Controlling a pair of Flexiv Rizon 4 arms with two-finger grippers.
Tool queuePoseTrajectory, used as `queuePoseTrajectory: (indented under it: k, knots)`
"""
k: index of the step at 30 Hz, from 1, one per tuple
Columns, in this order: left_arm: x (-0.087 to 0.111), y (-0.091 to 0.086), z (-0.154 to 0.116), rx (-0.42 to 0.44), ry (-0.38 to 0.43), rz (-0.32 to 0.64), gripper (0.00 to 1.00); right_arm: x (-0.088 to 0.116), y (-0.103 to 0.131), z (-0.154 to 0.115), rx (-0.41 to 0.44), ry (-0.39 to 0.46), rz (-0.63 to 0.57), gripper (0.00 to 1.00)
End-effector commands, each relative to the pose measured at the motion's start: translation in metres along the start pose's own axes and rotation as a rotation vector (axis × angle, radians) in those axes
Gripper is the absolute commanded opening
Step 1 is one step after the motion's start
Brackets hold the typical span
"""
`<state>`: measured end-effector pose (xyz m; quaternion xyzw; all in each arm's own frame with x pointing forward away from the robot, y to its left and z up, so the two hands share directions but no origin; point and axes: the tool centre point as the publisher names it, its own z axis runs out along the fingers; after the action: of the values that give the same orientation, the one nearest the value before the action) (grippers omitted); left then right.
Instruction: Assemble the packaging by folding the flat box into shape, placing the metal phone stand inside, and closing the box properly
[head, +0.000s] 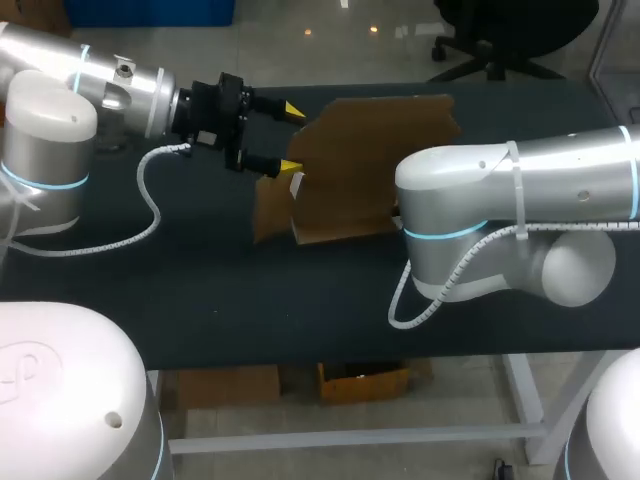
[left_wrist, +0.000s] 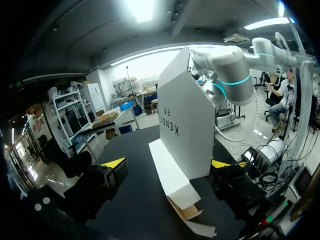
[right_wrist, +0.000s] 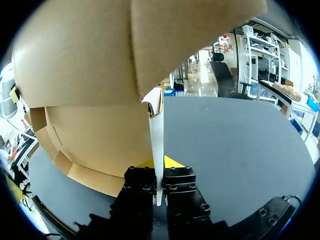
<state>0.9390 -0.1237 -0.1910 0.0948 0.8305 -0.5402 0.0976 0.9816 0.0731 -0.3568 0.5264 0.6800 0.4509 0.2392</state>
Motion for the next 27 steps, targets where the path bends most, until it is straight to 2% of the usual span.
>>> queuePoseTrajectory:
  k: [1, 17, 27]
  knots:
    - [0.004, -0.009, -0.013, -0.043, -0.001, 0.025, 1.00, -0.008, 0.009, -0.010, 0.121, 0.046, 0.004, 0.00]
    - [0.015, -0.014, -0.049, -0.137, 0.013, 0.128, 1.00, -0.011, 0.012, -0.037, 0.240, 0.097, 0.012, 0.00]
    - [0.028, -0.014, -0.070, -0.175, 0.059, 0.183, 1.00, -0.008, 0.011, -0.045, 0.347, 0.131, -0.001, 0.00]
